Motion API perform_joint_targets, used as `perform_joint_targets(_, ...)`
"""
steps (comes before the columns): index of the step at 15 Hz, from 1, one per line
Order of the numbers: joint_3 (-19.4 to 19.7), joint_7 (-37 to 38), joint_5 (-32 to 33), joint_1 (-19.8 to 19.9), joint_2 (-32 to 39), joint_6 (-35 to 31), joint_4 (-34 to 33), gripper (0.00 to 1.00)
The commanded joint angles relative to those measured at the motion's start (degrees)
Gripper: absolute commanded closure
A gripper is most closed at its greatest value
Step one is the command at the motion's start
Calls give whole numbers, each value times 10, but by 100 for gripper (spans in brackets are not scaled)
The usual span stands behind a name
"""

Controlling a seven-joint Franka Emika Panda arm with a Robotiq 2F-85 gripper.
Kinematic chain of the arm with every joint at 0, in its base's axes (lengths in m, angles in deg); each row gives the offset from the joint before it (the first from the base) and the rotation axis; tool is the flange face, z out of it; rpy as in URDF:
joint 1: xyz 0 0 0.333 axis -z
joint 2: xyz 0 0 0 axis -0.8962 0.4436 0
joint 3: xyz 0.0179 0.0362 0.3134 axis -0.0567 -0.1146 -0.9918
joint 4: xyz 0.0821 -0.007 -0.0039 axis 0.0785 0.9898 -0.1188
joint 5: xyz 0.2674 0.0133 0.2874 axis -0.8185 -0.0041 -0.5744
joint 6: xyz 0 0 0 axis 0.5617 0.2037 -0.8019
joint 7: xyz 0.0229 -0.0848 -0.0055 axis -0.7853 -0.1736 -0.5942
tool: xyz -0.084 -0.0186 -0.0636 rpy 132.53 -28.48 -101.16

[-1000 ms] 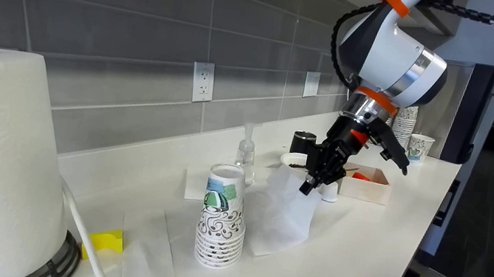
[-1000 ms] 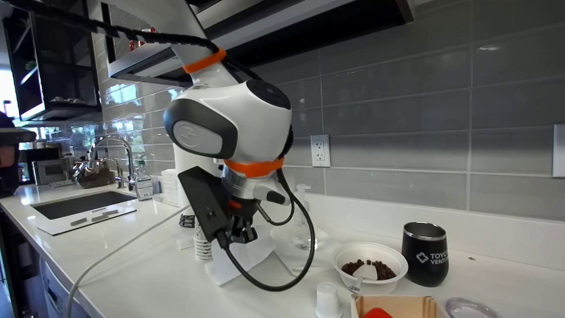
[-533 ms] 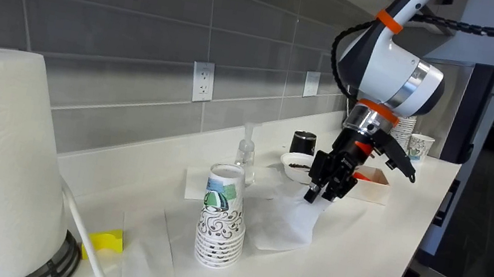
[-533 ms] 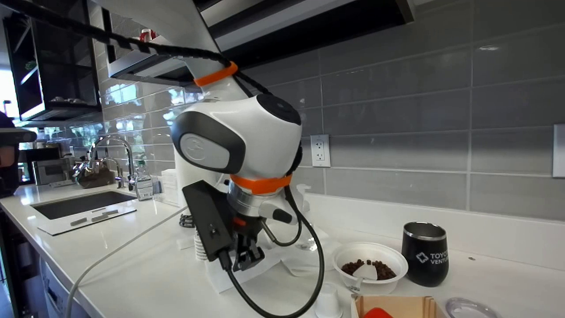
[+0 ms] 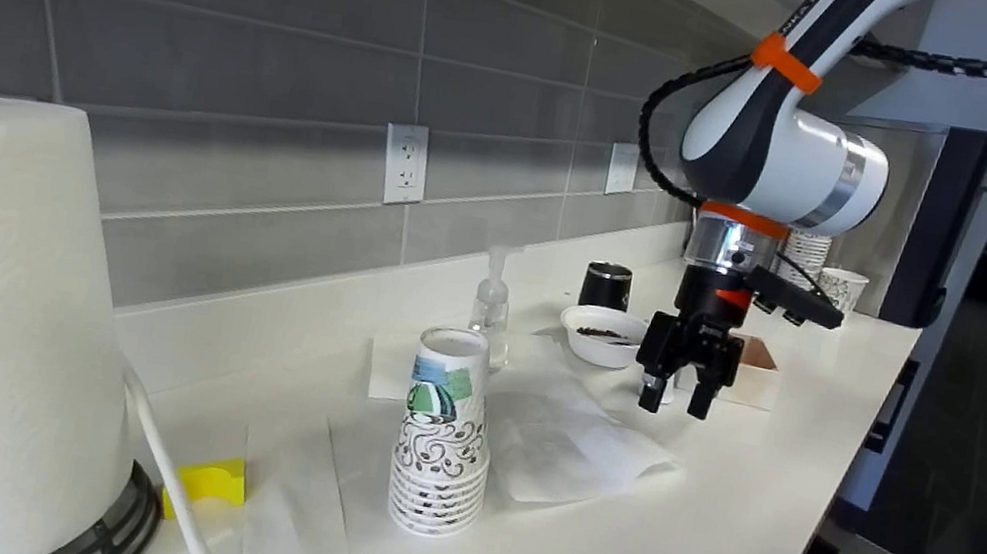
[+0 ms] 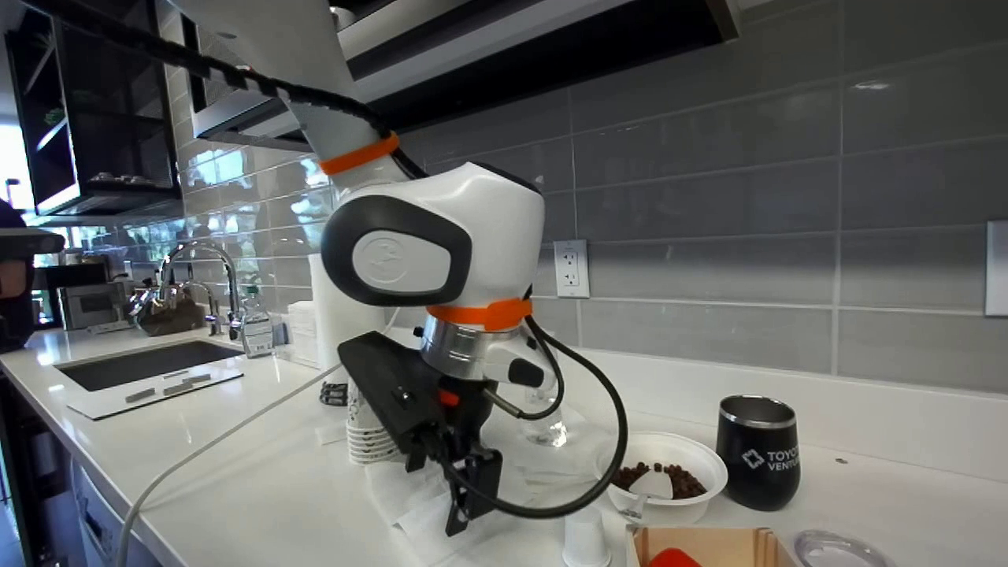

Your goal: Unfold the napkin

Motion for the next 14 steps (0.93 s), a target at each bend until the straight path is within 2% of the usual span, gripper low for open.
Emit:
perform_joint_targets(1, -29, 141, 159, 2, -25, -5, -2, 0)
perform_joint_targets(3, -40, 198, 240, -3, -52, 28, -11, 0)
perform_joint_targets(5, -57, 228, 275, -11, -64, 39, -21, 0)
perform_joint_targets(14, -108, 316, 325, -34, -111, 58, -22, 0)
